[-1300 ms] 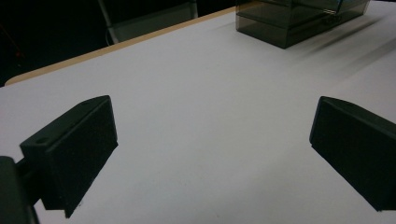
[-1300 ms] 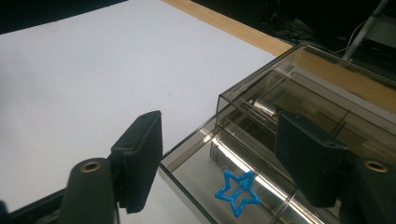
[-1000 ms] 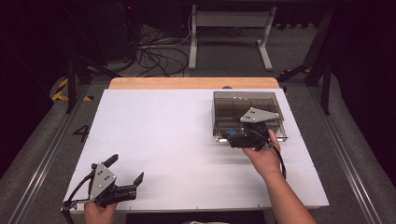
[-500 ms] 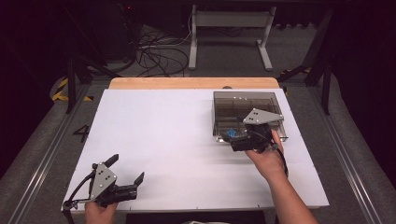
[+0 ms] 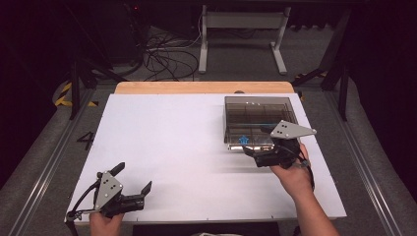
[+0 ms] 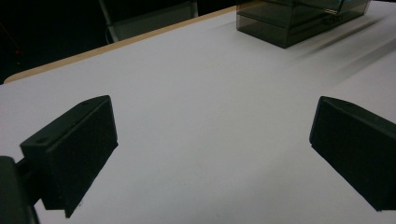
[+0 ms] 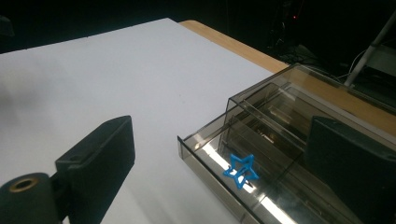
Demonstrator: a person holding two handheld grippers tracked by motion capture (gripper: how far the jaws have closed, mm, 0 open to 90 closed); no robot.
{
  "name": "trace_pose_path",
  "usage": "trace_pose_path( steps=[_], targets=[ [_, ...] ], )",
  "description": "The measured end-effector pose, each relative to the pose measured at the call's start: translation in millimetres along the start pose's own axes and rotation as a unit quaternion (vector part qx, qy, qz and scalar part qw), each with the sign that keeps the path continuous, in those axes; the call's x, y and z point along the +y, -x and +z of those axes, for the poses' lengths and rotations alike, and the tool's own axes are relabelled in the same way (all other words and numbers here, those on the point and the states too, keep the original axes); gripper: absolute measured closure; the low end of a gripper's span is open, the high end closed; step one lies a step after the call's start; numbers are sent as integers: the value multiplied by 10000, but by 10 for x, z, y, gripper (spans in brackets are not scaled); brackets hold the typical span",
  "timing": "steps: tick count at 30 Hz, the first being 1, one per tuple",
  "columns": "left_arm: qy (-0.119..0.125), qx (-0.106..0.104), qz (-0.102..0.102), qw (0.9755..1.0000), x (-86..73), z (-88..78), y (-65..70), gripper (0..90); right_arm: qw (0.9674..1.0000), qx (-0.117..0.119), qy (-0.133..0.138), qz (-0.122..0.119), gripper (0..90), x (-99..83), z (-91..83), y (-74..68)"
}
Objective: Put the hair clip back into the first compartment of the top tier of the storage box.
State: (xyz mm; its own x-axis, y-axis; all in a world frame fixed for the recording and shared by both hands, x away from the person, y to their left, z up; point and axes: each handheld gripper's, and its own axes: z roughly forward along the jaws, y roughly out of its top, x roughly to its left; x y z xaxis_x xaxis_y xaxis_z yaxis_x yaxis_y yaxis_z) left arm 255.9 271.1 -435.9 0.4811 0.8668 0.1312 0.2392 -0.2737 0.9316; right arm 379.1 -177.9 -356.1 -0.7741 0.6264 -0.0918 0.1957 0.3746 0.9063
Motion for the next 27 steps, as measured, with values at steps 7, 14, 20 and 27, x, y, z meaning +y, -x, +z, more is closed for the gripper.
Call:
trace_pose_path(
  steps=[7, 14, 20, 27],
  targets=[
    [-11, 3, 8, 10000, 0, 1, -1, 17, 10000, 41, 40, 79, 67, -118, -114, 20],
    [-6, -4, 12, 10000, 0, 0, -1, 17, 9998, 125, 83, 105, 20, -244, -190, 3],
    [-23, -6, 30, 10000, 1, 0, 3, 18, 9996, 155, 135, 193, 16, -370, -247, 11],
    [-28, -17, 42, 10000, 1, 7, 2, 18, 9995, 214, 104, 227, 16, -509, -271, 10]
  ],
)
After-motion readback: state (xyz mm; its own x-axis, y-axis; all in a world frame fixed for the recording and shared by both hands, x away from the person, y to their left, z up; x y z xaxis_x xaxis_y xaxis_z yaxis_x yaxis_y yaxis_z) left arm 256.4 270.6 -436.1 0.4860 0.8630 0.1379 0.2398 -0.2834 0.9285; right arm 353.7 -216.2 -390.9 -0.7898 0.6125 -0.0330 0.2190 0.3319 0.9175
